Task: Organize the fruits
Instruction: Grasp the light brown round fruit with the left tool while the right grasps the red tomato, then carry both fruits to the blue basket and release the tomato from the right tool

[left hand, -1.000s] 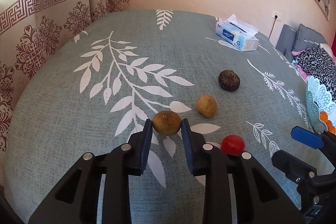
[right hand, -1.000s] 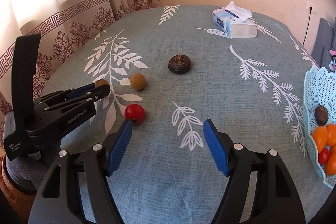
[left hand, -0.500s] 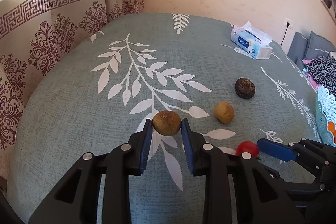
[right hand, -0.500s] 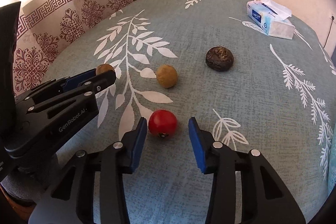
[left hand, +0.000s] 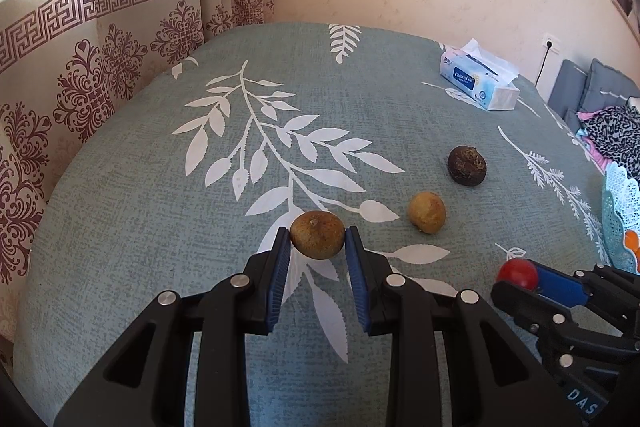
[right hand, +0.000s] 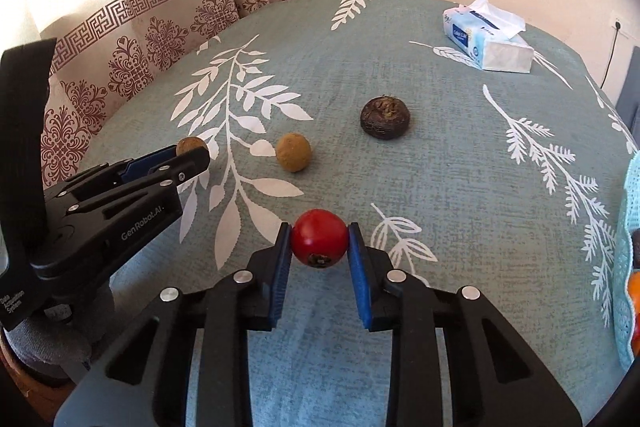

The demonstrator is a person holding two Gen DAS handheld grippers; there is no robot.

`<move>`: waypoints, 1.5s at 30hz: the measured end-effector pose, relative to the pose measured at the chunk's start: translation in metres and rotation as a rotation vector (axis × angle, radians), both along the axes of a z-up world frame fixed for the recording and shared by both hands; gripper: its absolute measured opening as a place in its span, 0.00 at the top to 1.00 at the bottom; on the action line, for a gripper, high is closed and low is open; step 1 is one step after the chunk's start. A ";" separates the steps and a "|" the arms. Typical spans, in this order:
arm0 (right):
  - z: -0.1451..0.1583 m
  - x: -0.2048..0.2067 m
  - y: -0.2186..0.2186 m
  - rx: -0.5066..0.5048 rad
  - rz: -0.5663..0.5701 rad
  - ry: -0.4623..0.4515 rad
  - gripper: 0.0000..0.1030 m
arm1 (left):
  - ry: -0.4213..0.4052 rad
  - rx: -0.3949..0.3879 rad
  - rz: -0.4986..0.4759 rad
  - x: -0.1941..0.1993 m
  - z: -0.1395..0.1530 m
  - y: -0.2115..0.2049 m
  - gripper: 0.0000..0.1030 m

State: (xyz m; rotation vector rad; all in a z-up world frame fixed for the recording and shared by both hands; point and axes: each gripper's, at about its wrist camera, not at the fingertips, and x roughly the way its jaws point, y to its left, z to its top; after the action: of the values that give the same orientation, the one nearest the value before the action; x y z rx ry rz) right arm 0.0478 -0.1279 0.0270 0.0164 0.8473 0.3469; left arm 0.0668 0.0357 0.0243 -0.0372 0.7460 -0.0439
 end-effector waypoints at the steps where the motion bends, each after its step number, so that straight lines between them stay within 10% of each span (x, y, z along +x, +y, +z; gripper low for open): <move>1: 0.002 -0.002 -0.006 0.003 -0.013 -0.004 0.72 | -0.001 0.000 -0.001 0.000 0.000 0.000 0.72; 32: 0.032 -0.077 -0.218 0.077 -0.510 -0.126 0.72 | -0.048 0.039 -0.134 -0.026 0.033 -0.081 0.72; 36: 0.033 -0.084 -0.233 0.096 -0.551 -0.145 0.46 | -0.057 0.046 -0.179 -0.028 0.039 -0.104 0.72; 45: 0.045 -0.097 -0.264 0.135 -0.653 -0.195 0.45 | -0.073 0.049 -0.303 -0.031 0.049 -0.167 0.72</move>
State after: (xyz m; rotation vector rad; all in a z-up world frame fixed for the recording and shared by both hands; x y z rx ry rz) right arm -0.0496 -0.3915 0.0721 0.3713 0.5836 -0.2082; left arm 0.0358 -0.1311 0.0737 0.1237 0.6745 -0.3139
